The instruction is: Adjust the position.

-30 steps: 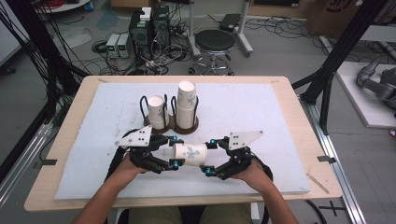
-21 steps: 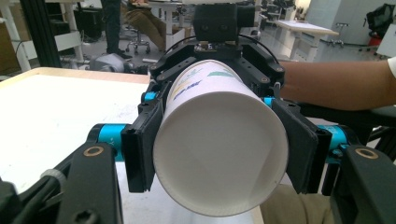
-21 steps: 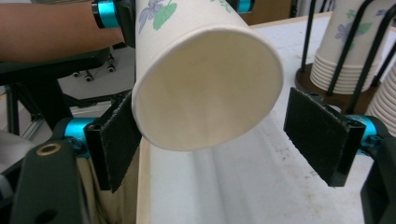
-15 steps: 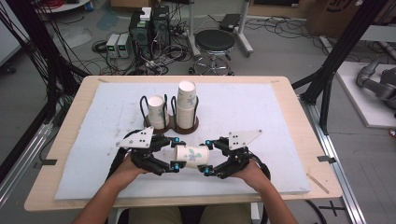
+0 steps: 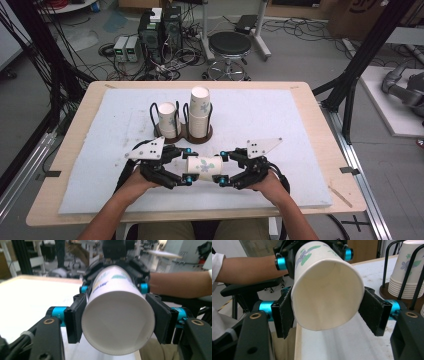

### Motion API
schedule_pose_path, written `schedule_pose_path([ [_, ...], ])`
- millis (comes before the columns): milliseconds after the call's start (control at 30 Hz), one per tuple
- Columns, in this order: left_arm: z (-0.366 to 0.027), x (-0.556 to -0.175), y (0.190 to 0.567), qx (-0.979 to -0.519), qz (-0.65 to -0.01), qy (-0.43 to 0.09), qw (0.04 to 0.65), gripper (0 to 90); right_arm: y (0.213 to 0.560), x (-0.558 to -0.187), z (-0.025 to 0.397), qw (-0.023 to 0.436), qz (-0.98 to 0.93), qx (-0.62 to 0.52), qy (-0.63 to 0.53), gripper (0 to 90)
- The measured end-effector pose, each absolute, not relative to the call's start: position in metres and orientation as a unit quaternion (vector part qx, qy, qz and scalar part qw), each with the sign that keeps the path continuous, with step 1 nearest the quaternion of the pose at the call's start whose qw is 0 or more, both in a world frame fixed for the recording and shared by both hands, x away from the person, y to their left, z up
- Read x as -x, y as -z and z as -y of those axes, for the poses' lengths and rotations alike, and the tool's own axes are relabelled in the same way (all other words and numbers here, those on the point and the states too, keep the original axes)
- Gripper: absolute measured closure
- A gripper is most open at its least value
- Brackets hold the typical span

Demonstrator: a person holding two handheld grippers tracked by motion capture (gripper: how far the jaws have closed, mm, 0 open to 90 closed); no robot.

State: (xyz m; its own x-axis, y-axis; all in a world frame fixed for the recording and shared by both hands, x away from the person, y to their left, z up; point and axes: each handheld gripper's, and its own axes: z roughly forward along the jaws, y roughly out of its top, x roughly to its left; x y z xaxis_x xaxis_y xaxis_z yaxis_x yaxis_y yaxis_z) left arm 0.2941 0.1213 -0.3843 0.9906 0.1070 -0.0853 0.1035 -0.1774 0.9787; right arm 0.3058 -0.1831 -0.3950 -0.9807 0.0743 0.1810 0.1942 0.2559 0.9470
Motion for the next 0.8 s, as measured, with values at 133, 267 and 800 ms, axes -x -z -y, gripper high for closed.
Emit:
schedule_pose_path([
  [133,-0.118,-0.291,0.384,-0.792,-0.09,-0.01,0.603,14.8,0.393,-0.306,0.185,0.056,0.8,0.085,0.591,33.4],
  [267,-0.119,-0.29,0.38,-0.807,-0.092,-0.019,0.583,14.5,0.387,-0.307,0.188,0.043,0.815,0.09,0.571,33.3],
  [800,-0.115,-0.295,0.369,-0.85,-0.091,-0.042,0.517,15.0,0.355,-0.312,0.178,-0.014,0.899,0.069,0.432,33.2],
])
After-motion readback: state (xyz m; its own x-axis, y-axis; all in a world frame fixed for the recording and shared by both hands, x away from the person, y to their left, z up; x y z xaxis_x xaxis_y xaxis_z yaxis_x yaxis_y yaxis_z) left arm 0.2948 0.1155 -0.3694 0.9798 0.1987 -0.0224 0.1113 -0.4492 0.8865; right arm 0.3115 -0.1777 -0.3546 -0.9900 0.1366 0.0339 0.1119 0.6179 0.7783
